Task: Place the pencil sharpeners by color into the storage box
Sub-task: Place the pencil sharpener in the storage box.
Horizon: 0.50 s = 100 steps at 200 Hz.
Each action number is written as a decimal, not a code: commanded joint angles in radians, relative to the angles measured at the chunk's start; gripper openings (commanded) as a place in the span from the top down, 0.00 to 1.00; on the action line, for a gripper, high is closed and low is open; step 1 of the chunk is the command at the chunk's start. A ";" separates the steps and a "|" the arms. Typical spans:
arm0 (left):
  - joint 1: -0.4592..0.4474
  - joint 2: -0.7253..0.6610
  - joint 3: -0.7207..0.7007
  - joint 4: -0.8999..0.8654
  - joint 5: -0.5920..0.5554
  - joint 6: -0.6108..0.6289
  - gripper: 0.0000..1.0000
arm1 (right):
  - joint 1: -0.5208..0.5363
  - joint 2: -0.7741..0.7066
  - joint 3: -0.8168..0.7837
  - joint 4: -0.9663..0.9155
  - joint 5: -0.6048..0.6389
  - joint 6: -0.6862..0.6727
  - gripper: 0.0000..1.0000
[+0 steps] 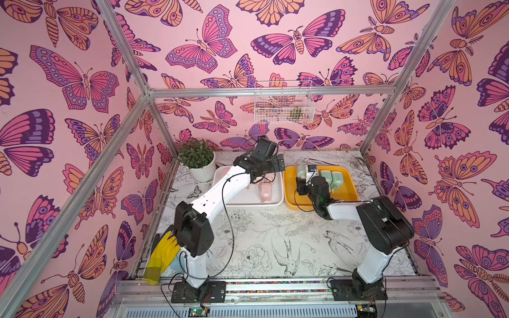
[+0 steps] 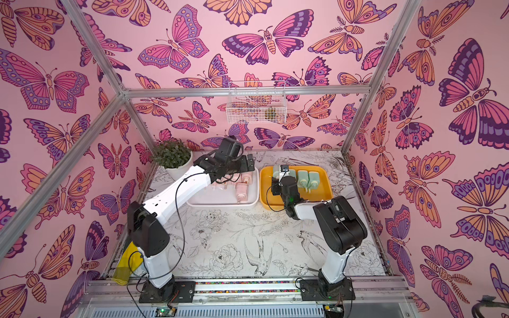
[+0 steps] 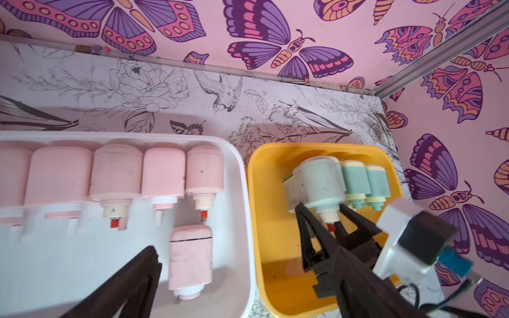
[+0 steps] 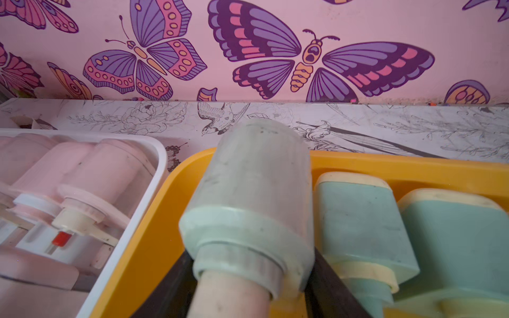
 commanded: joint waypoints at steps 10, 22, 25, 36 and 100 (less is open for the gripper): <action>0.042 -0.206 -0.338 0.344 0.023 0.049 0.00 | 0.006 0.043 0.083 -0.031 0.039 0.052 0.58; 0.054 -0.274 -0.446 0.427 0.049 0.069 0.00 | 0.005 0.059 0.094 -0.031 0.048 0.053 0.58; 0.054 -0.290 -0.466 0.436 0.054 0.075 0.00 | 0.006 0.061 0.097 -0.031 0.051 0.053 0.58; 0.057 -0.326 -0.512 0.440 0.073 0.108 0.00 | 0.005 0.072 0.102 -0.032 0.056 0.050 0.58; 0.057 -0.407 -0.663 0.458 0.269 0.195 0.00 | 0.013 0.100 0.162 -0.129 0.105 0.080 0.53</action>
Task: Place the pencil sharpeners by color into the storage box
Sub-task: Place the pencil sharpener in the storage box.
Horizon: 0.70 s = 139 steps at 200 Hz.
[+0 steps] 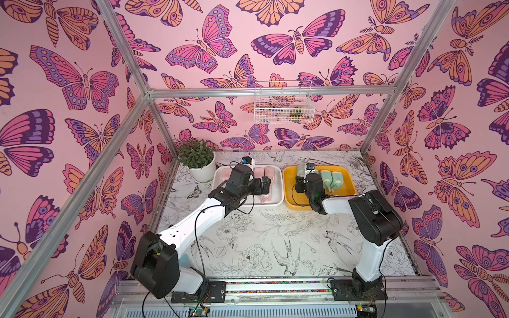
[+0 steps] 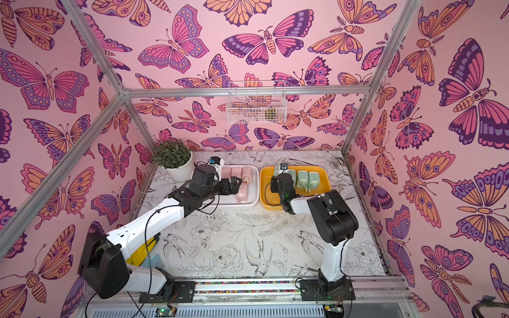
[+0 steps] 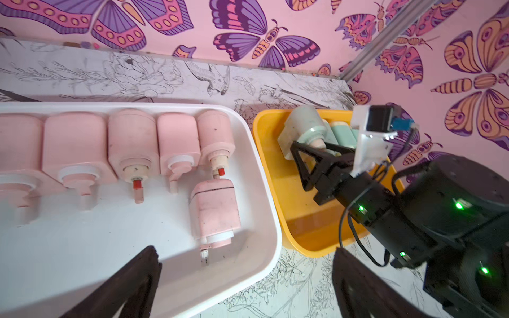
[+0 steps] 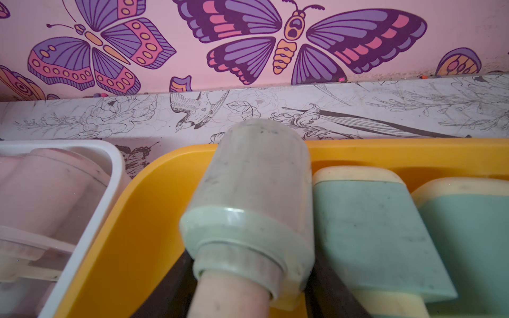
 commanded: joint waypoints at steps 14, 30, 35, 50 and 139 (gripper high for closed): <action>0.000 -0.045 -0.067 0.052 0.076 0.060 0.00 | 0.012 0.004 0.083 -0.132 0.011 0.057 0.51; 0.001 -0.067 -0.094 0.071 0.053 0.070 0.00 | 0.015 0.001 0.087 -0.163 0.001 0.071 0.49; 0.000 -0.075 -0.103 0.079 0.047 0.073 0.00 | 0.016 0.000 0.089 -0.169 0.006 0.070 0.49; 0.001 -0.089 -0.123 0.098 0.039 0.081 0.00 | 0.016 0.007 0.119 -0.223 0.008 0.056 0.47; 0.002 -0.115 -0.175 0.122 -0.001 0.114 0.00 | 0.018 0.027 0.190 -0.372 0.043 0.069 0.28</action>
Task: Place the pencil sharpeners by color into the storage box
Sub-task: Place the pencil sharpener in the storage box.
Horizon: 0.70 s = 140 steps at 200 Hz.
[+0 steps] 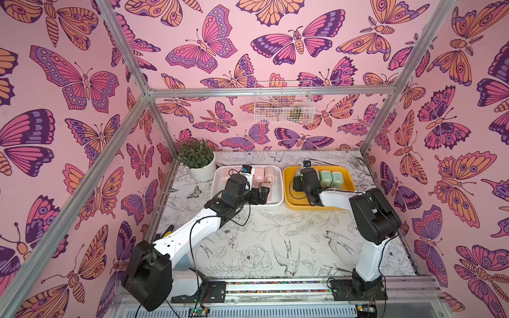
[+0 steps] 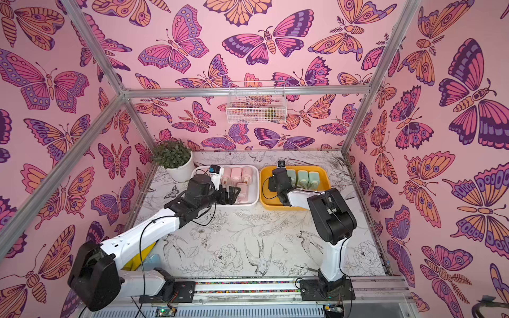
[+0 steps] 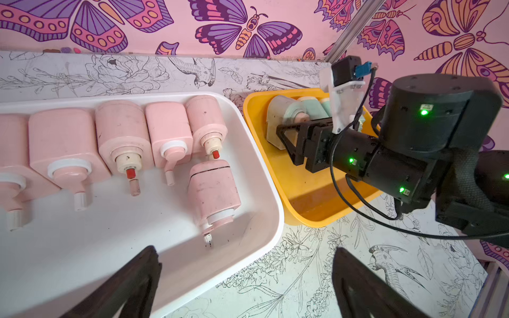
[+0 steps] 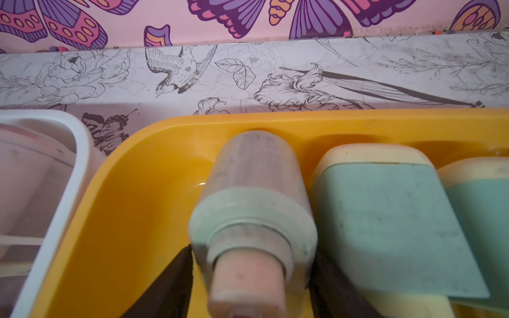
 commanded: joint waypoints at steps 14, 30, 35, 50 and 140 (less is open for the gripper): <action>0.002 -0.030 -0.024 0.025 -0.029 0.026 0.00 | 0.007 0.013 0.025 -0.022 0.028 0.019 0.26; 0.003 -0.038 -0.027 0.026 -0.035 0.027 0.00 | 0.008 0.009 0.019 -0.010 0.011 0.009 0.26; 0.002 -0.039 -0.029 0.026 -0.036 0.028 0.00 | 0.007 0.007 0.015 -0.007 0.011 0.008 0.26; 0.002 -0.040 -0.032 0.026 -0.038 0.026 0.00 | 0.007 -0.004 -0.005 0.014 0.015 0.013 0.26; 0.002 -0.040 -0.042 0.027 -0.031 0.003 0.00 | 0.007 -0.030 -0.046 0.038 0.004 0.021 0.26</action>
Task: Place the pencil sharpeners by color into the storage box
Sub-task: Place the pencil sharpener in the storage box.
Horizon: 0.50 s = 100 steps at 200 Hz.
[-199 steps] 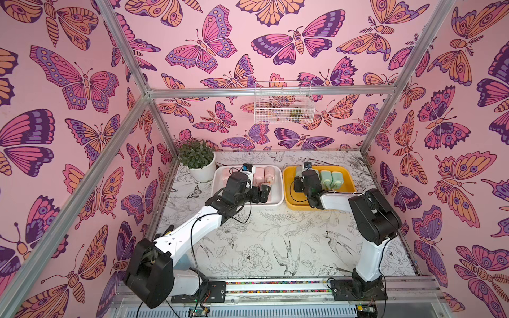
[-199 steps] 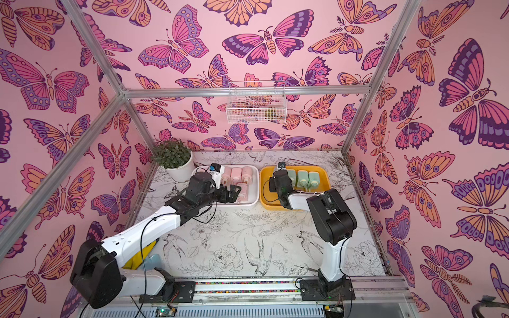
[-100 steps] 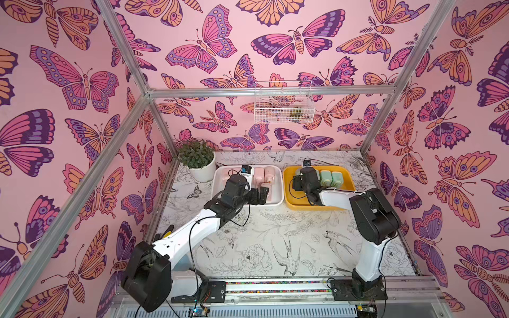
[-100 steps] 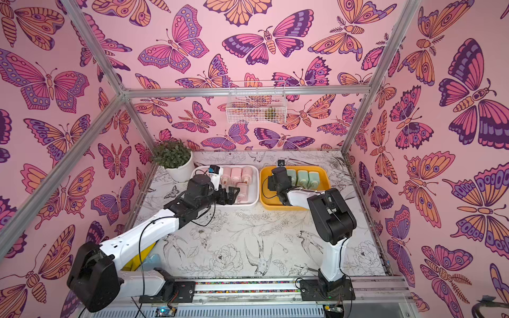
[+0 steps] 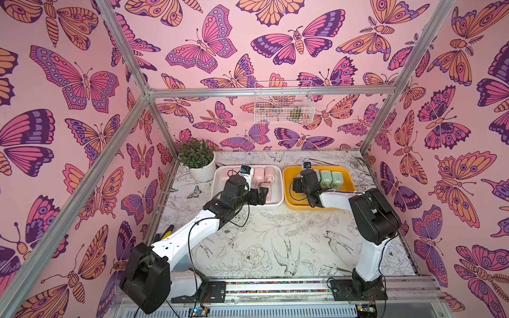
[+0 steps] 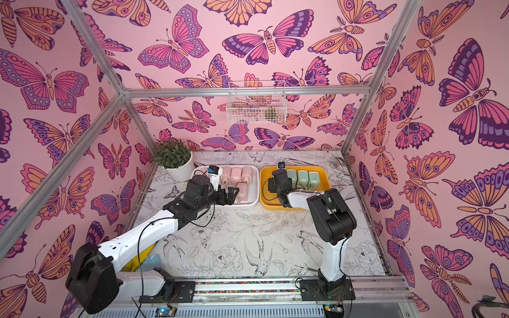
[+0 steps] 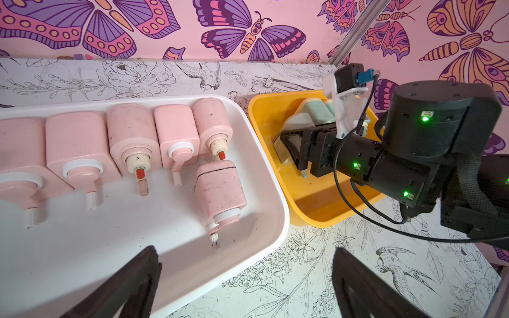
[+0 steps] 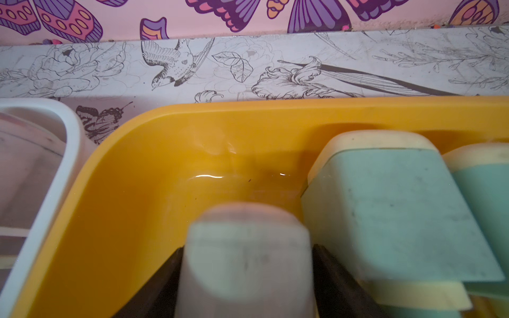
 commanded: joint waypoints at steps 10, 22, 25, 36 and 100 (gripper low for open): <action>0.002 -0.019 -0.027 0.022 -0.013 -0.009 0.00 | 0.007 -0.031 -0.010 -0.003 -0.005 0.021 0.26; 0.002 -0.018 -0.030 0.021 -0.017 -0.011 0.00 | 0.007 -0.033 -0.007 -0.017 -0.010 0.025 0.27; 0.002 -0.018 -0.031 0.021 -0.019 -0.012 0.00 | 0.007 -0.033 -0.006 -0.020 -0.013 0.025 0.28; 0.002 -0.017 -0.031 0.021 -0.021 -0.015 0.00 | 0.008 -0.038 -0.007 -0.030 -0.024 0.022 0.29; 0.002 -0.017 -0.028 0.021 -0.023 -0.018 0.00 | 0.024 -0.053 0.006 -0.059 -0.005 -0.012 0.47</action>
